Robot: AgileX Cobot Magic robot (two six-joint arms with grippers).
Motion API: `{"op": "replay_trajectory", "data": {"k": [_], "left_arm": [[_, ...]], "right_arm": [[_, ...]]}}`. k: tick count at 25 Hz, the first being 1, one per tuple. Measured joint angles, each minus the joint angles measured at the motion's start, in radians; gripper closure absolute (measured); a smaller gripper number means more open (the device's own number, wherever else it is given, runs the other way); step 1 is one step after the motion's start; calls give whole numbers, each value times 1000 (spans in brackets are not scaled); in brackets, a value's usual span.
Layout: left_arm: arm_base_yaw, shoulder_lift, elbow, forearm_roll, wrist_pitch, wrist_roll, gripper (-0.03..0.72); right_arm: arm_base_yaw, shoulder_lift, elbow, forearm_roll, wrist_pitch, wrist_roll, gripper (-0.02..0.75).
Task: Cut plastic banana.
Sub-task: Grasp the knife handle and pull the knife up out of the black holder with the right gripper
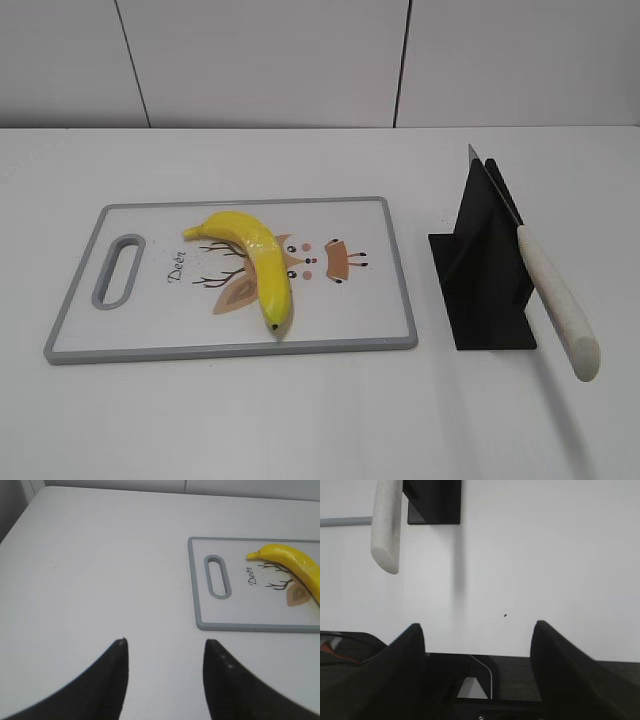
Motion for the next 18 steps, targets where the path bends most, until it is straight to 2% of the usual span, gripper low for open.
{"op": "replay_trajectory", "data": {"k": [7, 18], "left_arm": [[0, 0, 0, 0, 0, 0, 237], [0, 0, 0, 0, 0, 0, 243]], "right_arm": [[111, 194, -69, 12, -1, 67, 230], [304, 500, -296, 13, -2, 118, 230]]}}
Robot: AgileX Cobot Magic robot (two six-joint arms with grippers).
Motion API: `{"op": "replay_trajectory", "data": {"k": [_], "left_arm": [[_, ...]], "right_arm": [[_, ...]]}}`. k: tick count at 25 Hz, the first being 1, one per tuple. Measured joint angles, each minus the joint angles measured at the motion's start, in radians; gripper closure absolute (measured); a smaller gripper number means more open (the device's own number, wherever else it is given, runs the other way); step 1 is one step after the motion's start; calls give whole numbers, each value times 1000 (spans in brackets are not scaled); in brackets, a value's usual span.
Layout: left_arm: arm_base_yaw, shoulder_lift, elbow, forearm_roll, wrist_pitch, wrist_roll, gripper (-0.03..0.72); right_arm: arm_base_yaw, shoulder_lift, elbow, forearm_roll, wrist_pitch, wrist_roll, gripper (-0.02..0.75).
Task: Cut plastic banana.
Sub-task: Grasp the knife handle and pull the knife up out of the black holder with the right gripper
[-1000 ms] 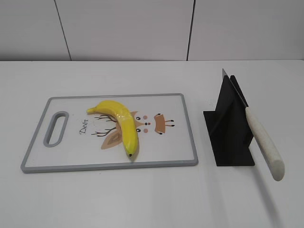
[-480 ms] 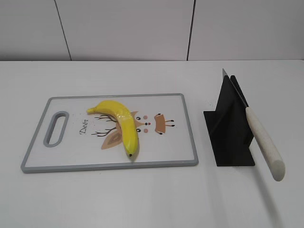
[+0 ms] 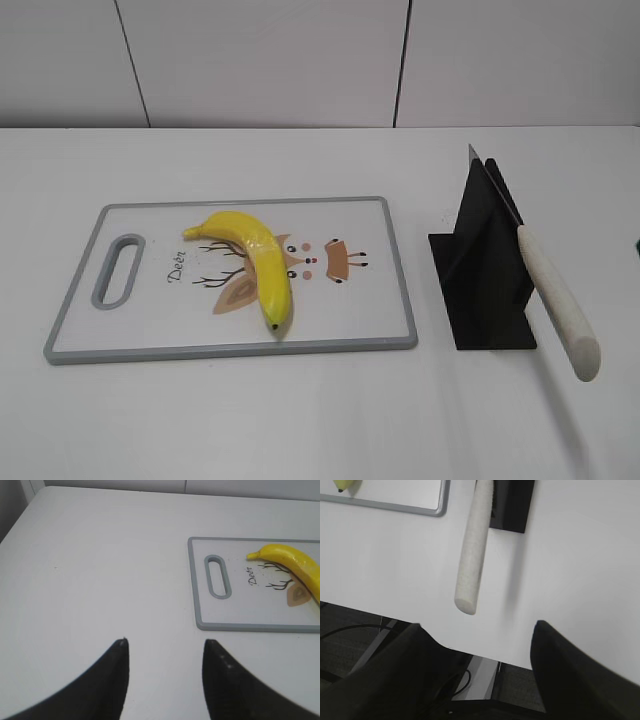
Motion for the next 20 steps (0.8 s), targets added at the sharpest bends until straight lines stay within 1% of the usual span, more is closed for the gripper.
{"op": "replay_trajectory", "data": {"k": [4, 9, 11, 13, 16, 20], "left_arm": [[0, 0, 0, 0, 0, 0, 244], [0, 0, 0, 0, 0, 0, 244], [0, 0, 0, 0, 0, 0, 244], [0, 0, 0, 0, 0, 0, 244], [0, 0, 0, 0, 0, 0, 244], [0, 0, 0, 0, 0, 0, 244]], "right_arm": [[21, 124, -54, 9, -1, 26, 230], [21, 277, -62, 69, -3, 52, 230], [23, 340, -65, 77, -3, 59, 230], [23, 395, -65, 57, -3, 82, 230], [23, 461, -65, -4, -3, 119, 230], [29, 514, -65, -5, -3, 128, 259]]}}
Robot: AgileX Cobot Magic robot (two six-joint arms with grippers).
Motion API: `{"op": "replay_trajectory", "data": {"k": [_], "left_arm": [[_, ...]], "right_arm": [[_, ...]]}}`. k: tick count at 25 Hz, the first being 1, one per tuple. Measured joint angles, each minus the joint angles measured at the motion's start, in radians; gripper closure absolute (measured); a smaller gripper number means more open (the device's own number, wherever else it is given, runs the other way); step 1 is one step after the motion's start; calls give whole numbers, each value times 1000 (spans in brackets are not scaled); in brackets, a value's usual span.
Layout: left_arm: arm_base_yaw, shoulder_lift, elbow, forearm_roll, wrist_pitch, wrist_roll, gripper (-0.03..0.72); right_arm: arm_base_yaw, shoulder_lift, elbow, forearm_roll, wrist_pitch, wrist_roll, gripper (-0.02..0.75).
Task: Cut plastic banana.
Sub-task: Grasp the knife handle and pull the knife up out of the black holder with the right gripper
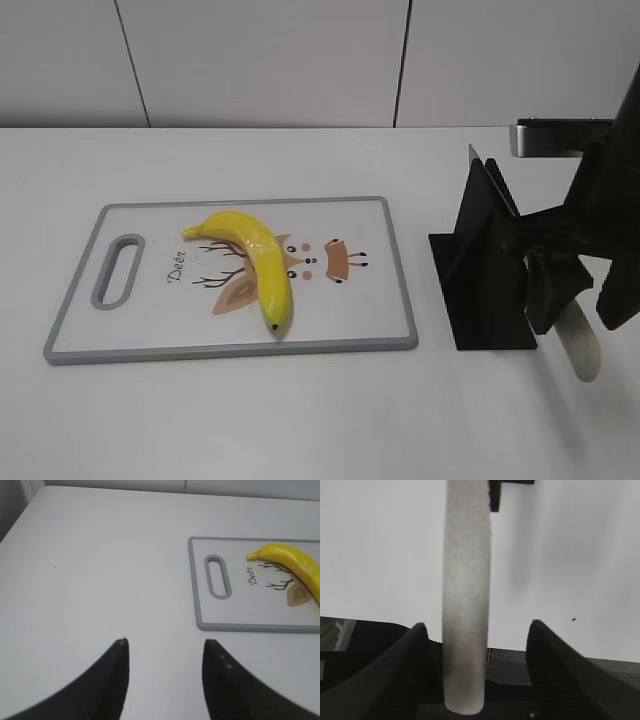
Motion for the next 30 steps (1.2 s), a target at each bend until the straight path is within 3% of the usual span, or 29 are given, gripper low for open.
{"op": "replay_trajectory", "data": {"k": [9, 14, 30], "left_arm": [[0, 0, 0, 1, 0, 0, 244], [0, 0, 0, 1, 0, 0, 244], [0, 0, 0, 1, 0, 0, 244]], "right_arm": [[53, 64, -1, -51, 0, 31, 330], [53, 64, -1, -41, -16, 27, 546], [53, 4, -2, -21, -33, 86, 559]]}}
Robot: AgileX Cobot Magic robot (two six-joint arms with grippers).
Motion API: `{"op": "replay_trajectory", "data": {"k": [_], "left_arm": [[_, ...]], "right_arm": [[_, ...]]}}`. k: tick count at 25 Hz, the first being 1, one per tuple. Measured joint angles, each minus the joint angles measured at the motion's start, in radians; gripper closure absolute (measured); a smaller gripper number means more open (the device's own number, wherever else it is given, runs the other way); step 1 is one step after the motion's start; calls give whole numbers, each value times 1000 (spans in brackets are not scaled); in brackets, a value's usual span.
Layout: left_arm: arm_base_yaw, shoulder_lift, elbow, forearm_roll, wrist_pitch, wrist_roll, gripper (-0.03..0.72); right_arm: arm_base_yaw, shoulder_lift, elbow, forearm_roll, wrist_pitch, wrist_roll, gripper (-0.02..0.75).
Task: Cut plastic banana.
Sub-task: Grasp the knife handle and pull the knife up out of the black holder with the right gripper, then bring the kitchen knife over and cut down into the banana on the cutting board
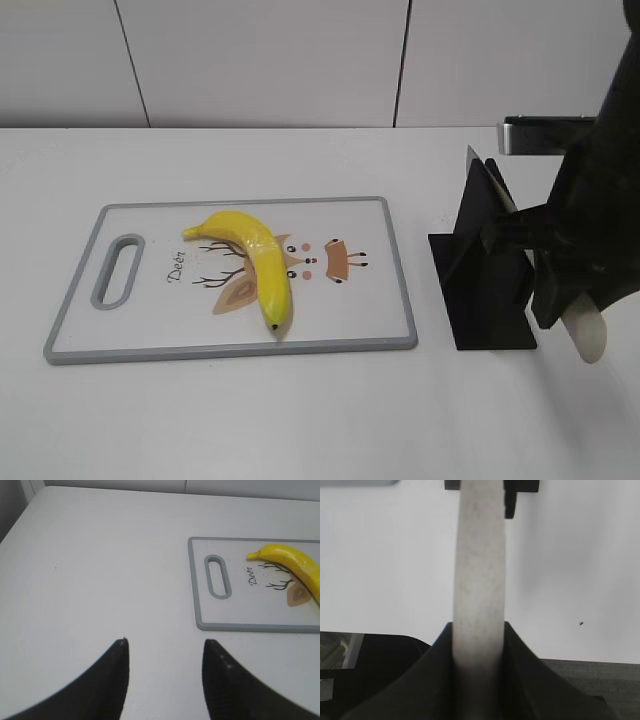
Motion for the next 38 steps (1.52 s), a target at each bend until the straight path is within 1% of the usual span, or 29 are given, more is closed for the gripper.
{"op": "replay_trajectory", "data": {"k": [11, 19, 24, 28, 34, 36, 38], "left_arm": [[0, 0, 0, 0, 0, 0, 244], [0, 0, 0, 0, 0, 0, 244], [0, 0, 0, 0, 0, 0, 244], [0, 0, 0, 0, 0, 0, 244], [0, 0, 0, 0, 0, 0, 244], [0, 0, 0, 0, -2, 0, 244], [0, 0, -1, 0, -6, 12, 244]], "right_arm": [[0, -163, -2, -11, -12, 24, 565], [0, -228, -19, -54, -12, 28, 565], [0, -229, -87, -72, -3, 34, 566], [0, -229, -164, -110, 14, 35, 566], [0, -229, -265, -120, 41, 32, 566], [0, -229, -287, -123, 41, 13, 566], [0, -229, -294, -124, 36, -52, 566]]}}
